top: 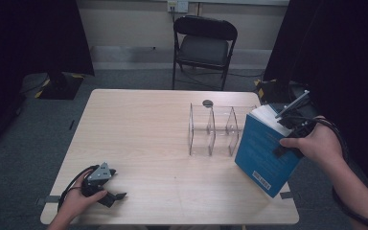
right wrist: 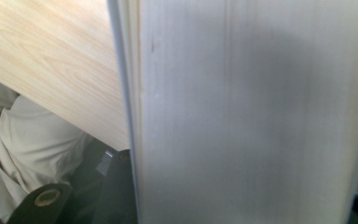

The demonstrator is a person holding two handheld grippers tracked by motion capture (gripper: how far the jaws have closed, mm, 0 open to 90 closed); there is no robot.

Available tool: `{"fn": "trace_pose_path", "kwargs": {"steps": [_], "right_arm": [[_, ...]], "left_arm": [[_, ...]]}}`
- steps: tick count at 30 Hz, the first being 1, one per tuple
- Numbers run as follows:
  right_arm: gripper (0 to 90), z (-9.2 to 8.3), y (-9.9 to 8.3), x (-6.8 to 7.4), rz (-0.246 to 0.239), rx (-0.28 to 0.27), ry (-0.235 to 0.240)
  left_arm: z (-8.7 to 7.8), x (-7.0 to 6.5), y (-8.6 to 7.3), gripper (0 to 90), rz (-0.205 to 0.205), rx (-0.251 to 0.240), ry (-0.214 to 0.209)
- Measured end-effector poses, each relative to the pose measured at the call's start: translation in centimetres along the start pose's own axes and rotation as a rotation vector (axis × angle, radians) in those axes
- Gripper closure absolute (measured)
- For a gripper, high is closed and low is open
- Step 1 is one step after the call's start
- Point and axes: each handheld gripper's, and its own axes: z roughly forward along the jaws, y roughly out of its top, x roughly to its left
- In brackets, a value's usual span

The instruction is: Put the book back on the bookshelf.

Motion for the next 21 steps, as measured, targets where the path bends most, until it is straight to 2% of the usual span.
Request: {"fn": "trace_pose_path", "kwargs": {"steps": [21], "right_arm": [[61.6,0.1,2.2,-1.3,0.079,-0.007,-0.027]], "left_arm": [[0.1,-0.1,0.0,0.4,-0.002,-0.003,-0.005]]}}
